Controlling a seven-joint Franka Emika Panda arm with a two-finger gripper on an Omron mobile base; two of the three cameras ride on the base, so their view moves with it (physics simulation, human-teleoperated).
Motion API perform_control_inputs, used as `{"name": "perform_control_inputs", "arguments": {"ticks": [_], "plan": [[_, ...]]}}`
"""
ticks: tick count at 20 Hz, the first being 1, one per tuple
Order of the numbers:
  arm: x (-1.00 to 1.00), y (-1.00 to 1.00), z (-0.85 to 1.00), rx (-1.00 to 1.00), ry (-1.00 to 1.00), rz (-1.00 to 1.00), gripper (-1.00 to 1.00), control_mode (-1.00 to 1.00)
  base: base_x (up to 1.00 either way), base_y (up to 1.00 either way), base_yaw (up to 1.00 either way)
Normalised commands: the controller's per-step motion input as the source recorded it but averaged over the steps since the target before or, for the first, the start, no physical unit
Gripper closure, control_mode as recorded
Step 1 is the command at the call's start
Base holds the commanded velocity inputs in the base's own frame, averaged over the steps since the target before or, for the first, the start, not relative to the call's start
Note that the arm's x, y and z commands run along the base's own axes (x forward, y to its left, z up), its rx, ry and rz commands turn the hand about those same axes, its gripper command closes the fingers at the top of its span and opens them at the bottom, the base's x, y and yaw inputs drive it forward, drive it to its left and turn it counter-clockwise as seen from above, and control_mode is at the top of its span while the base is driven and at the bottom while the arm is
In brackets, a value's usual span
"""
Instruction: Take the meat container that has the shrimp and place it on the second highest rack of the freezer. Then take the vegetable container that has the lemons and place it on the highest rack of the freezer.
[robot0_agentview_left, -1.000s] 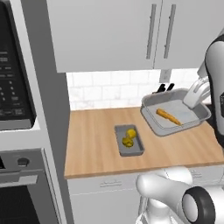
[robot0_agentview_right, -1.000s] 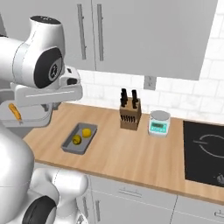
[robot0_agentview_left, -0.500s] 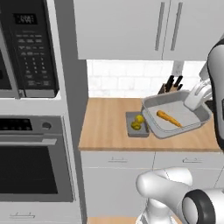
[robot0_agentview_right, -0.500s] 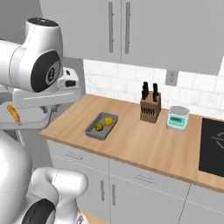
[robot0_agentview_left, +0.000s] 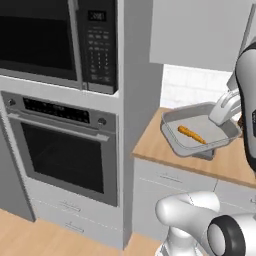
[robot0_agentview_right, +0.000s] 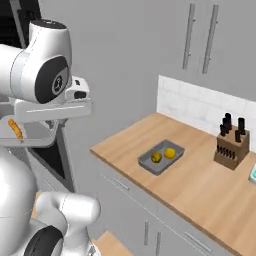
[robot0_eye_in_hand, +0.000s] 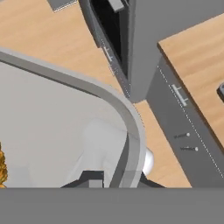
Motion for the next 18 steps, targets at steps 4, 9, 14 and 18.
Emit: {"name": "perform_control_inputs", "arguments": {"ticks": [4, 9, 14, 18], "plan": [[0.0, 0.0, 0.0, 0.0, 0.0, 0.0, 1.0, 1.0, 0.0, 0.0, 0.64], [0.0, 0.0, 0.0, 0.0, 0.0, 0.0, 1.0, 1.0, 0.0, 0.02, 0.64], [0.0, 0.0, 0.0, 0.0, 0.0, 0.0, 1.0, 1.0, 0.02, 0.18, 0.58], [0.0, 0.0, 0.0, 0.0, 0.0, 0.0, 1.0, 1.0, 0.18, 0.43, 0.43]]}}
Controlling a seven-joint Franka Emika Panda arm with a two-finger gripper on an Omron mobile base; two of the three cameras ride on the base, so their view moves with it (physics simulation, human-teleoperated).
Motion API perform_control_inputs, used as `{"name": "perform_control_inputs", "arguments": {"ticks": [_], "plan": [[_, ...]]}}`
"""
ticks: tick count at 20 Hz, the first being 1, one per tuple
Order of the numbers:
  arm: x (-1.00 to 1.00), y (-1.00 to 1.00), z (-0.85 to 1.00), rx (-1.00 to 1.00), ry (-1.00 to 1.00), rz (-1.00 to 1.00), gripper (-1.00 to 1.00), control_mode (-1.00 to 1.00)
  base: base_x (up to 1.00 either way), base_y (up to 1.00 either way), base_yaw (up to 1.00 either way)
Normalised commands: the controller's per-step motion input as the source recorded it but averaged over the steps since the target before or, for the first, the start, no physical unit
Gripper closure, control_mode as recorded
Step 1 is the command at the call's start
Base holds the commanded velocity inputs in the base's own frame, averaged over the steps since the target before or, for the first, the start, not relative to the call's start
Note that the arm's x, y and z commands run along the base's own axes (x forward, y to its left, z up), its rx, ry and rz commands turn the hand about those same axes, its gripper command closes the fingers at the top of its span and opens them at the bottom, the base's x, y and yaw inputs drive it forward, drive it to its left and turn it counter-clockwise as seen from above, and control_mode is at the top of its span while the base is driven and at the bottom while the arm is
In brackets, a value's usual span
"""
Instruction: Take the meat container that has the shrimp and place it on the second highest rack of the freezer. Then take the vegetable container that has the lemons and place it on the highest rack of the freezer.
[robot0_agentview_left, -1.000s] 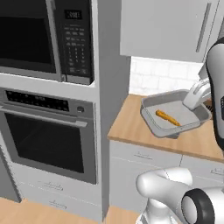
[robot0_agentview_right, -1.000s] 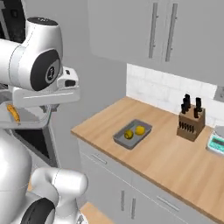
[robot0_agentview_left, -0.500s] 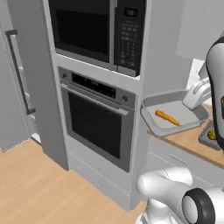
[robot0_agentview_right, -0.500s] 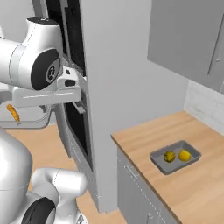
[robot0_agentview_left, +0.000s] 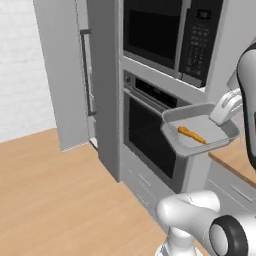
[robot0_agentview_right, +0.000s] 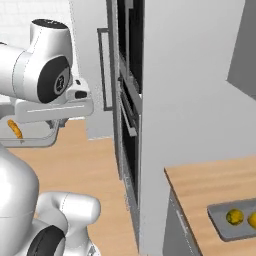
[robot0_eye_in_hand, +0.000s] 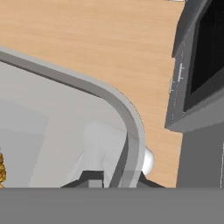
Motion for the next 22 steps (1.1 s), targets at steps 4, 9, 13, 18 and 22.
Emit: {"name": "perform_control_inputs", "arguments": {"ticks": [4, 9, 13, 18, 22], "plan": [[0.0, 0.0, 0.0, 0.0, 0.0, 0.0, 1.0, 1.0, 0.42, 0.56, 0.4], [0.0, 0.0, 0.0, 0.0, 0.0, 0.0, 1.0, 1.0, 0.59, 0.65, 0.29], [0.0, 0.0, 0.0, 0.0, 0.0, 0.0, 1.0, 1.0, 0.8, 0.49, 0.12], [0.0, 0.0, 0.0, 0.0, 0.0, 0.0, 1.0, 1.0, 0.82, 0.42, 0.01], [0.0, 0.0, 0.0, 0.0, 0.0, 0.0, 1.0, 1.0, 0.82, 0.44, 0.0]]}}
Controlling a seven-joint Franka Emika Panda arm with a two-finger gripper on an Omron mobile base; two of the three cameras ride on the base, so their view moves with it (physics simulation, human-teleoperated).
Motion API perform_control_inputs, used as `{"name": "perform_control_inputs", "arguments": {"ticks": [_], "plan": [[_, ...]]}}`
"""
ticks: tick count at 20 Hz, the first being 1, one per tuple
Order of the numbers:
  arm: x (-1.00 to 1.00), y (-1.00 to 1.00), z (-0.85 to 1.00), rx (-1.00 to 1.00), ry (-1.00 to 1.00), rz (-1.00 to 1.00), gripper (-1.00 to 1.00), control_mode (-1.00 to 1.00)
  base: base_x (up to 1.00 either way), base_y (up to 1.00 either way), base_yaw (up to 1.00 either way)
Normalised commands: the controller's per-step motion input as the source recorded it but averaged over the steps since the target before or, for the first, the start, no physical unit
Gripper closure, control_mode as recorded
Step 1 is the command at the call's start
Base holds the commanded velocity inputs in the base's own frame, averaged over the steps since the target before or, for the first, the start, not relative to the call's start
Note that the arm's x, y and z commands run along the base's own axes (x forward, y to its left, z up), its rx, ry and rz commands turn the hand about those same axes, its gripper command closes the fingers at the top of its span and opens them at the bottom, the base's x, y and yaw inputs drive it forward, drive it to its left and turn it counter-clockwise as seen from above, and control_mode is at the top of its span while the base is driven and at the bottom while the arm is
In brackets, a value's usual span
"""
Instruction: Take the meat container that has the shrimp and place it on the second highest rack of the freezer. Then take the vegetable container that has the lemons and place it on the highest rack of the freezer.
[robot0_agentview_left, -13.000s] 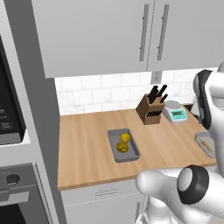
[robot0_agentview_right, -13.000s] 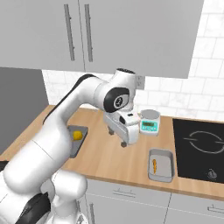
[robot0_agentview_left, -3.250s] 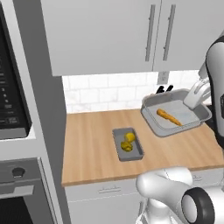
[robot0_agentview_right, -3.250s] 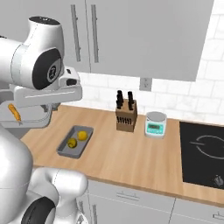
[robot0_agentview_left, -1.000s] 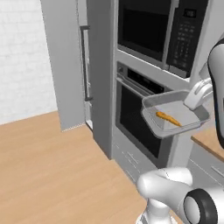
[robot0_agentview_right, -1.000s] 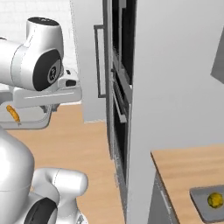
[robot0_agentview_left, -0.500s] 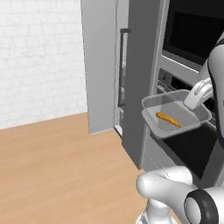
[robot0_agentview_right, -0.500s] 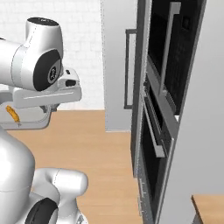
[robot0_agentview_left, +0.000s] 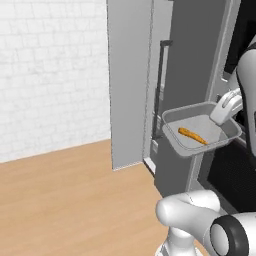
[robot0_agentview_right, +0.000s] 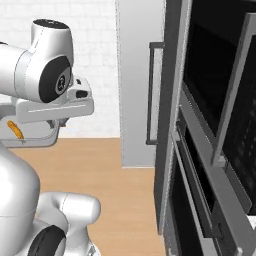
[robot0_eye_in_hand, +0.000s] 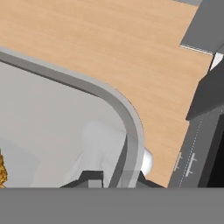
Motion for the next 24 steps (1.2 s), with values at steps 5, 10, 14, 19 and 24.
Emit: {"name": "perform_control_inputs", "arguments": {"ticks": [5, 10, 14, 19, 24], "plan": [[0.0, 0.0, 0.0, 0.0, 0.0, 0.0, 1.0, 1.0, 0.79, 0.37, -0.03], [0.0, 0.0, 0.0, 0.0, 0.0, 0.0, 1.0, 1.0, 0.78, 0.38, -0.08], [0.0, 0.0, 0.0, 0.0, 0.0, 0.0, 1.0, 1.0, 0.78, 0.43, -0.09], [0.0, 0.0, 0.0, 0.0, 0.0, 0.0, 1.0, 1.0, 0.57, 0.52, -0.36], [0.0, 0.0, 0.0, 0.0, 0.0, 0.0, 1.0, 1.0, 0.14, 0.63, -0.7]]}}
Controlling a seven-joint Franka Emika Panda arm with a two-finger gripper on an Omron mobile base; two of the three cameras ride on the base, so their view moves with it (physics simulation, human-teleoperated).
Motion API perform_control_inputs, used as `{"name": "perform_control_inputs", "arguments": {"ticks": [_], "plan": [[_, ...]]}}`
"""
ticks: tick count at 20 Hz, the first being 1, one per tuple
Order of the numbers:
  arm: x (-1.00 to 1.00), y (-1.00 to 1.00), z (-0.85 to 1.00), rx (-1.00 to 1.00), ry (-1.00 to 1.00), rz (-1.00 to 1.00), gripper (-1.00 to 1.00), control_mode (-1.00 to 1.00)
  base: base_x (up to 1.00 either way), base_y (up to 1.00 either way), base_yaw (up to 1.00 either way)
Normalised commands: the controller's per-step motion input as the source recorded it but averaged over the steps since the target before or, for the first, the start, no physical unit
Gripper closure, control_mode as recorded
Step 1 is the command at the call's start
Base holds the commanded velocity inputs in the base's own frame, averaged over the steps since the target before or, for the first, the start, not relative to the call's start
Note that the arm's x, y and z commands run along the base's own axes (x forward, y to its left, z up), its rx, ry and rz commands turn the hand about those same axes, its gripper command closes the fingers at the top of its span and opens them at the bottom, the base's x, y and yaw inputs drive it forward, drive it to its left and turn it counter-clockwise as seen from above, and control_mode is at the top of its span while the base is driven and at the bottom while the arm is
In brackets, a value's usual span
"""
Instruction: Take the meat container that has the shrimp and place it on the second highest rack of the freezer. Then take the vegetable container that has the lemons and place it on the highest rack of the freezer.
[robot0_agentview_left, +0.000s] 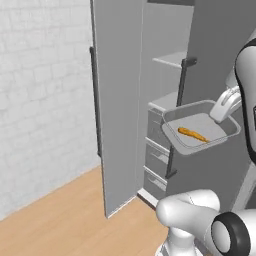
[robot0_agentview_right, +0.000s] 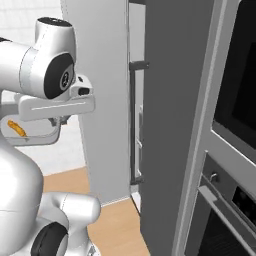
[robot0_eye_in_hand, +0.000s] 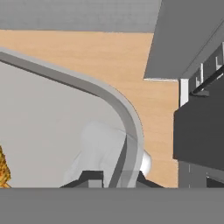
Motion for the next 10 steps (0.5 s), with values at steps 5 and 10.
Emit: {"name": "perform_control_inputs", "arguments": {"ticks": [5, 10], "plan": [[0.0, 0.0, 0.0, 0.0, 0.0, 0.0, 1.0, 1.0, -0.02, 0.9, -0.45], [0.0, 0.0, 0.0, 0.0, 0.0, 0.0, 1.0, 1.0, -0.01, 0.84, -0.45]]}}
